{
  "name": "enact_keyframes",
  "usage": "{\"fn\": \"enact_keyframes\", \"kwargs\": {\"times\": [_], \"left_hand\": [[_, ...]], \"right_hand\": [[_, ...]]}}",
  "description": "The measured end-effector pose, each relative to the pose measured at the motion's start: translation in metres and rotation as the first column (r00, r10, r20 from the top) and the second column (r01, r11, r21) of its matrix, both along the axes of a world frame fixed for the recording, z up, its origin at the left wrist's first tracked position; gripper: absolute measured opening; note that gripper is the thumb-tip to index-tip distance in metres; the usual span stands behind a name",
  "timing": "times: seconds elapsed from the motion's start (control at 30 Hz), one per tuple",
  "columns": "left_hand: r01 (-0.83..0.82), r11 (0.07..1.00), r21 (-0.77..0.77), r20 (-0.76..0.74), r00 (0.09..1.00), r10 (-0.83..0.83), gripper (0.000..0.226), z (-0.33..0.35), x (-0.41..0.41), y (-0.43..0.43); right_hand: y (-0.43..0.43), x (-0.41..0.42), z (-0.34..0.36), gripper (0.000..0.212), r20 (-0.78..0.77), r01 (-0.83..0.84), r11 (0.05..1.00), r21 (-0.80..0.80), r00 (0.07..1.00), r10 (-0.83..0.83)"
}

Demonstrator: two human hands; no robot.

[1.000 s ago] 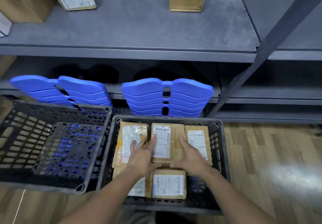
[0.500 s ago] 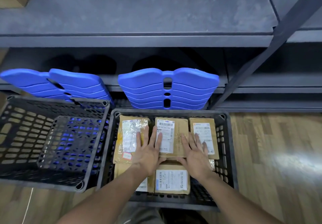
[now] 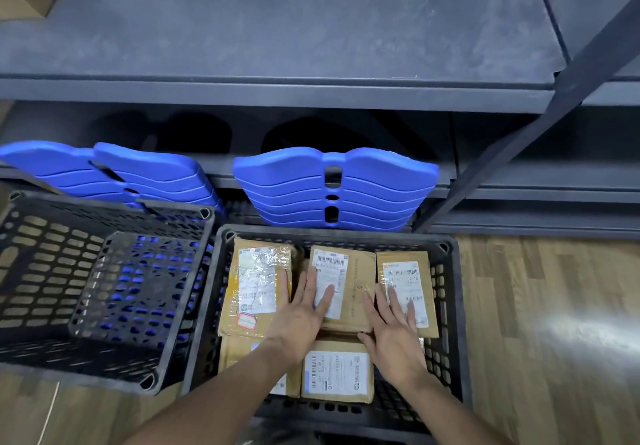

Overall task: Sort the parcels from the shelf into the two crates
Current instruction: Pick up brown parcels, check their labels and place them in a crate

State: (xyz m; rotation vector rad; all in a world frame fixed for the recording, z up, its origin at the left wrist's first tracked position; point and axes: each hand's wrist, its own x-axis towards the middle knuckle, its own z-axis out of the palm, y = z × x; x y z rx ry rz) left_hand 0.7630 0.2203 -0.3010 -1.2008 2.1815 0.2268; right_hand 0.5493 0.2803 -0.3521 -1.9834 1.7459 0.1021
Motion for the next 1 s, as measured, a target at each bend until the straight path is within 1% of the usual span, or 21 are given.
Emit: {"fn": "enact_keyframes", "kwargs": {"times": [0.07,0.17,0.27,0.33,0.37,0.4,0.47,0.57,0.67,0.7,0.73,0.8,0.83,0.9,0.93,1.0], "left_hand": [[-0.008,1.000,0.004,0.020,1.000,0.008,0.104,0.002,-0.005,-0.005],[-0.037,0.999,-0.008,0.032,0.999,0.037,0.101,-0.006,-0.003,-0.004],[-0.086,0.995,-0.043,-0.031,0.996,0.085,0.094,-0.020,-0.001,-0.002],[-0.087,0.996,-0.021,-0.094,0.992,0.085,0.086,-0.023,0.001,-0.001],[-0.083,0.996,-0.012,-0.127,0.989,0.081,0.086,-0.024,0.002,-0.001],[-0.078,0.997,-0.012,-0.152,0.985,0.075,0.089,-0.025,0.003,-0.002],[-0.087,0.996,-0.020,-0.177,0.981,0.082,0.099,-0.031,0.005,-0.006],[-0.121,0.993,0.018,-0.199,0.972,0.122,0.110,-0.036,0.004,-0.015],[-0.089,0.996,0.005,-0.256,0.963,0.087,0.115,-0.035,0.005,-0.014],[-0.074,0.997,-0.013,-0.277,0.959,0.068,0.117,-0.033,0.008,-0.010],[-0.082,0.996,-0.021,-0.297,0.952,0.072,0.119,-0.029,0.013,-0.006],[-0.161,0.986,-0.045,-0.340,0.931,0.137,0.124,-0.025,0.029,-0.001],[-0.217,0.975,-0.056,-0.352,0.918,0.184,0.127,-0.023,0.039,0.001],[-0.296,0.954,-0.039,-0.329,0.906,0.268,0.133,-0.021,0.062,0.000],[-0.306,0.952,-0.017,-0.294,0.911,0.288,0.137,-0.020,0.072,-0.002],[-0.288,0.957,0.042,-0.236,0.928,0.289,0.143,-0.017,0.082,-0.008]], "right_hand": [[-0.002,-0.002,-0.002,0.074,-0.049,-0.032,0.999,-0.001,0.998,0.032],[-0.004,-0.002,-0.009,0.073,-0.080,-0.060,0.995,0.083,0.995,0.067],[-0.009,-0.007,-0.012,0.075,-0.067,-0.063,0.992,0.110,0.995,0.071],[-0.016,-0.009,-0.009,0.078,-0.016,-0.065,0.993,0.097,0.998,0.067],[-0.018,-0.010,-0.008,0.078,0.015,-0.073,0.993,0.095,0.997,0.072],[-0.020,-0.012,-0.007,0.079,0.033,-0.083,0.991,0.102,0.996,0.080],[-0.021,-0.014,-0.010,0.089,0.035,-0.103,0.985,0.137,0.994,0.099],[-0.019,-0.014,-0.014,0.100,0.042,-0.117,0.988,0.102,0.993,0.113],[-0.022,-0.023,-0.004,0.107,0.032,-0.159,0.982,0.099,0.987,0.156],[-0.024,-0.028,0.002,0.111,0.013,-0.139,0.984,0.113,0.990,0.139],[-0.025,-0.033,0.007,0.116,-0.015,-0.079,0.989,0.123,0.997,0.081],[-0.029,-0.042,0.016,0.126,-0.072,0.086,0.987,0.139,0.994,-0.077],[-0.031,-0.044,0.018,0.129,-0.086,0.138,0.977,0.165,0.988,-0.125],[-0.032,-0.047,0.019,0.132,-0.066,0.173,0.951,0.255,0.985,-0.161],[-0.034,-0.048,0.020,0.134,-0.042,0.165,0.942,0.293,0.986,-0.160],[-0.035,-0.048,0.019,0.135,-0.001,0.120,0.944,0.309,0.992,-0.125]]}}
